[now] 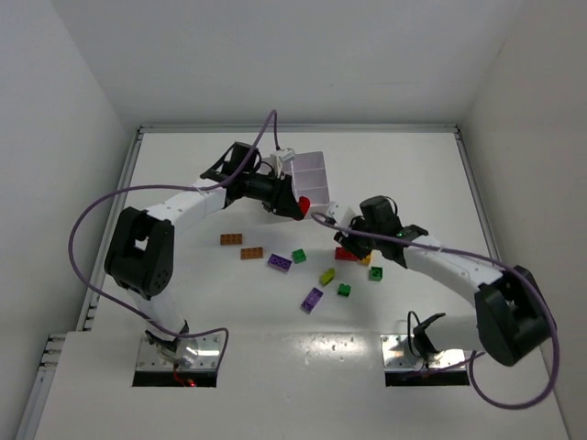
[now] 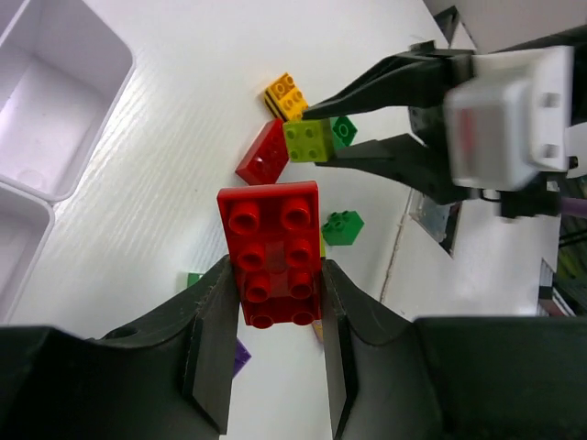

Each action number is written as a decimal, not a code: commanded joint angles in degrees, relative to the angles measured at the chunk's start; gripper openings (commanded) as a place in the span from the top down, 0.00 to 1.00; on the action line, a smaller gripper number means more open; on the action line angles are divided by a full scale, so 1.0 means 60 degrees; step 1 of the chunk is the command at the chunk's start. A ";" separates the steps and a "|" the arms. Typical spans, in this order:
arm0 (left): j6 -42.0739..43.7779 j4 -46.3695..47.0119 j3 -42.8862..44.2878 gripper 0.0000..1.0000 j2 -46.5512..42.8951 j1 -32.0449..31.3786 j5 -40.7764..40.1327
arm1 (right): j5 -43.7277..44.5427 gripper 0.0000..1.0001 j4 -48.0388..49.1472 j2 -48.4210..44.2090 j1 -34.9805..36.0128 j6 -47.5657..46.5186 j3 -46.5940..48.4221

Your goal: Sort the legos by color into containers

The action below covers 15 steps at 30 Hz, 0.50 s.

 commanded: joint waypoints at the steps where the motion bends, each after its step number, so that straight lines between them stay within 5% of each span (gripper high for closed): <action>1: 0.0158 0.0293 -0.0030 0.97 -0.0591 0.0010 -0.0335 | -0.0850 1.00 -0.1243 0.1232 -0.0301 0.0493 0.1304; 5: 0.0247 0.0118 -0.0030 0.97 -0.0679 0.0098 -0.0438 | -0.1540 1.00 -0.2591 0.3398 -0.0917 0.0582 0.2843; 15: 0.0525 -0.0058 -0.0118 0.97 -0.0767 0.0201 -0.1504 | -0.1920 1.00 -0.2653 0.4765 -0.1737 0.0480 0.4163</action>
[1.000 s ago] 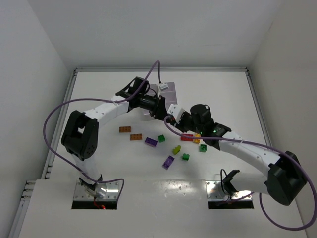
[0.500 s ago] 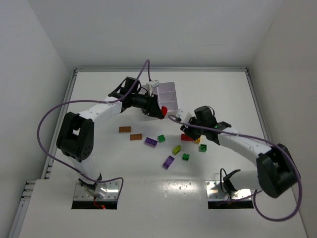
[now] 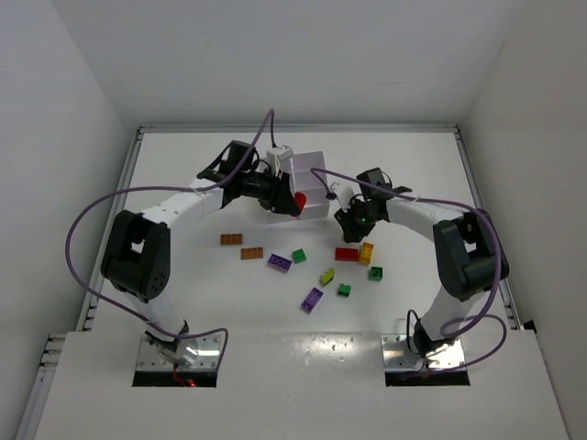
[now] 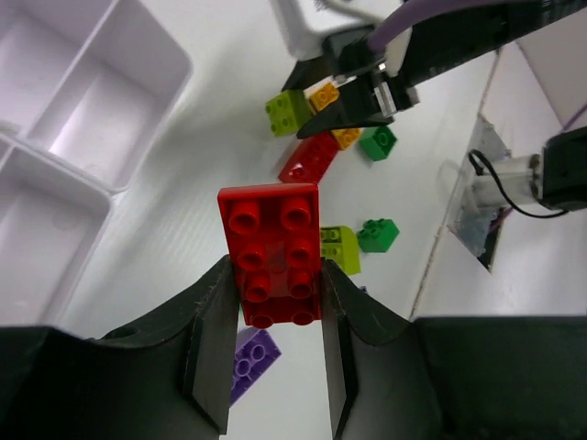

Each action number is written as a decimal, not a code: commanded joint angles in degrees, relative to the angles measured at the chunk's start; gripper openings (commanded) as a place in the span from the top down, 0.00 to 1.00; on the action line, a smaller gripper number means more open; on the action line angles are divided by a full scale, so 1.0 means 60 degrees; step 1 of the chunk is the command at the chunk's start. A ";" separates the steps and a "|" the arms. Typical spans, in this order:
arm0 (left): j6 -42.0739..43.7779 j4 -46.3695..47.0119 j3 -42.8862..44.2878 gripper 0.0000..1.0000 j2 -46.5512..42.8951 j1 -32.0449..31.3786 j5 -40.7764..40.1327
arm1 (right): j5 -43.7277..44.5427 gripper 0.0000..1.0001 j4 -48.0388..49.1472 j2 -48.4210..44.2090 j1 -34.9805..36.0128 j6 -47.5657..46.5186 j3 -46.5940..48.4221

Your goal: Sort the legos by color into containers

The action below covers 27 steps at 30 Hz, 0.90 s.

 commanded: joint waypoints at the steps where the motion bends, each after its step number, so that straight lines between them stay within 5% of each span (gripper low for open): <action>1: 0.0208 0.0029 0.0049 0.97 -0.0487 0.0113 -0.0956 | -0.0561 1.00 -0.0128 0.0147 -0.0190 0.0053 0.0640; 12: 0.1483 -0.0892 0.3109 0.97 0.0886 0.0201 -0.6493 | -0.0855 1.00 0.0399 -0.0775 -0.0424 0.0931 0.0933; 18: 0.1966 -0.1859 0.4722 0.94 0.2149 0.0201 -0.6584 | -0.0855 1.00 0.0516 -0.0966 -0.0424 0.1123 0.0934; 27: 0.3210 -0.2124 0.5075 0.88 0.2940 0.0289 -0.7242 | -0.0943 1.00 0.0516 -0.0966 -0.0424 0.1123 0.1110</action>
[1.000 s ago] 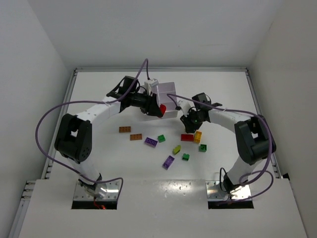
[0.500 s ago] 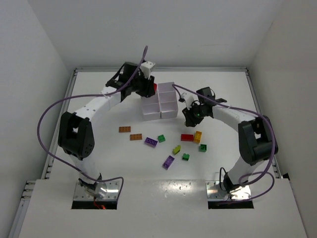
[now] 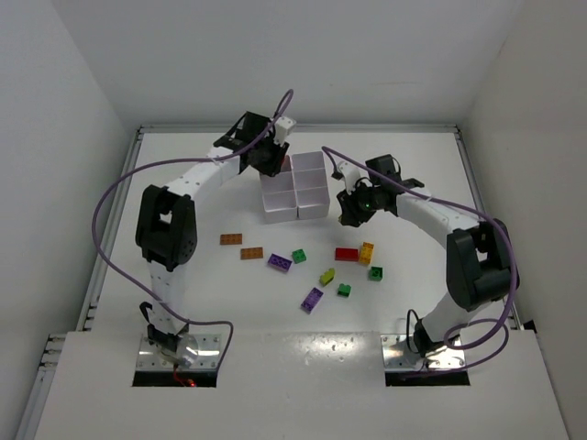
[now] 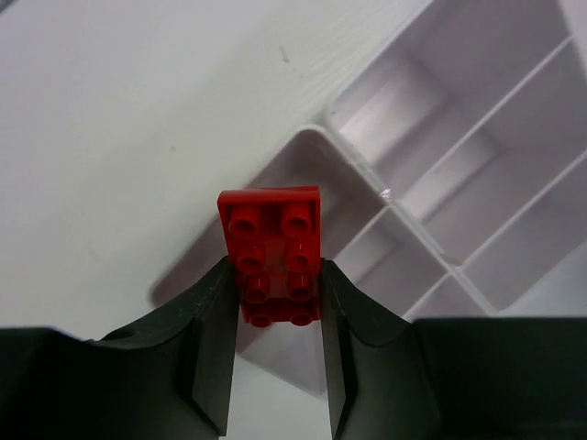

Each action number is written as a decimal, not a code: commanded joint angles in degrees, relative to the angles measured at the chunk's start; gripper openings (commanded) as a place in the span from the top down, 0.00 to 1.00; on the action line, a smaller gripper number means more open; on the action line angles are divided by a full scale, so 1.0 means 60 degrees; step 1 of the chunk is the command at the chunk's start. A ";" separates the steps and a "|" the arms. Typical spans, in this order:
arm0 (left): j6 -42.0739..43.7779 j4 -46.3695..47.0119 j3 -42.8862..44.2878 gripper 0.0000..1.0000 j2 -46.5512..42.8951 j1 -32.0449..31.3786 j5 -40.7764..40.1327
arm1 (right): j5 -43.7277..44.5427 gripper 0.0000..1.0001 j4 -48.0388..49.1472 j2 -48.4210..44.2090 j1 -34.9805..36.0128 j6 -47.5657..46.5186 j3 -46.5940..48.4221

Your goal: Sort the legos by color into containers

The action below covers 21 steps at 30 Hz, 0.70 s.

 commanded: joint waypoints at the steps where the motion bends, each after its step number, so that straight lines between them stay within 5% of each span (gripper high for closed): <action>1: 0.0785 -0.0128 0.0492 0.88 -0.0010 0.0143 -0.0587 | -0.0244 1.00 0.0261 -0.0267 -0.0020 0.0139 0.0425; 12: 0.2206 -0.0128 0.0492 0.74 0.0181 -0.0207 -0.1202 | -0.0332 1.00 0.0261 -0.0267 -0.0020 0.0139 0.0425; 17: 0.2485 -0.0026 0.0404 0.47 0.0269 -0.0296 -0.1292 | -0.0332 1.00 0.0261 -0.0267 -0.0020 0.0139 0.0425; 21: 0.2485 -0.0025 0.0316 0.37 0.0167 -0.0296 -0.1073 | -0.0420 1.00 0.0261 -0.0354 -0.0020 0.0139 0.0425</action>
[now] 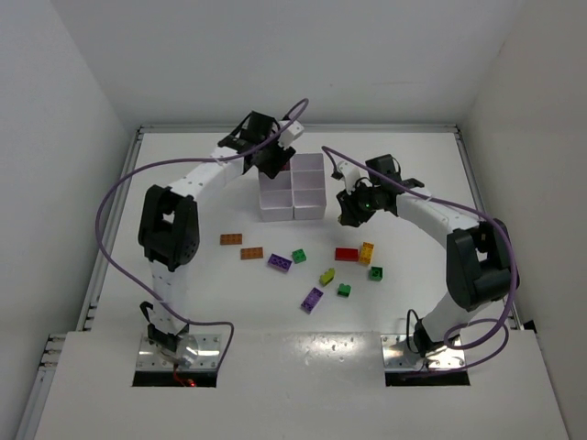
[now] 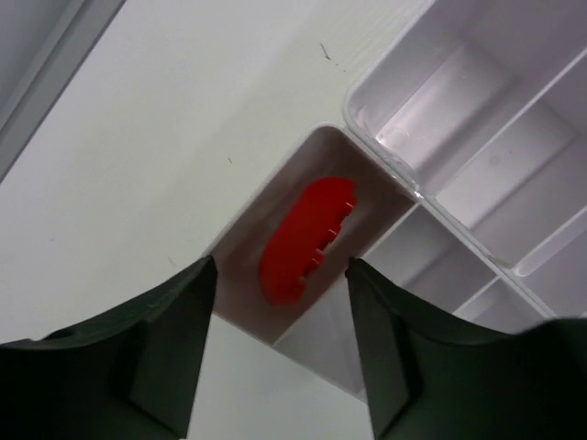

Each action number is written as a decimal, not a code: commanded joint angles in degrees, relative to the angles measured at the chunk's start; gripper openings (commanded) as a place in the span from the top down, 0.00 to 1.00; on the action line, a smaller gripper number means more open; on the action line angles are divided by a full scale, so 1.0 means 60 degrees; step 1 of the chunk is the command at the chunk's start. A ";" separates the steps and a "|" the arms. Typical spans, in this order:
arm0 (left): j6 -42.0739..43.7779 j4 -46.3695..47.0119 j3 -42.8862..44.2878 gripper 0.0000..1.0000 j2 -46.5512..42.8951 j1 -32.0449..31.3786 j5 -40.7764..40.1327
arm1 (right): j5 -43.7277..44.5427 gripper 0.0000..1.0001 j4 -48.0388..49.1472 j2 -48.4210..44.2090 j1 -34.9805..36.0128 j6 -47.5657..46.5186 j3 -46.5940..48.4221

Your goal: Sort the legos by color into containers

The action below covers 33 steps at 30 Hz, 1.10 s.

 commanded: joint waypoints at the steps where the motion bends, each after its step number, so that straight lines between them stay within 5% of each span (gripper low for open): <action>1: 0.0136 -0.0018 0.0058 0.32 -0.0114 -0.0052 0.0122 | -0.0448 1.00 0.0261 -0.0354 -0.0020 0.0128 0.0418; 9: -0.1518 0.1050 -0.1055 0.28 -0.1402 0.0036 0.1441 | -0.1678 1.00 -0.0002 -0.0442 -0.0108 0.0230 0.0680; 16: -0.4665 0.2209 -0.2300 0.26 -0.3247 0.0446 0.1751 | -0.3101 1.00 -0.0208 -0.0340 -0.0108 0.0508 0.1106; 26: -0.5547 0.2253 -0.4043 0.00 -0.4889 0.0767 0.0065 | -0.0920 1.00 0.0657 0.0451 0.0726 0.3789 0.1765; 33: -0.5871 0.2150 -0.4586 0.00 -0.5212 0.1207 0.0299 | 0.0472 1.00 0.1082 0.1065 0.1605 0.5064 0.1984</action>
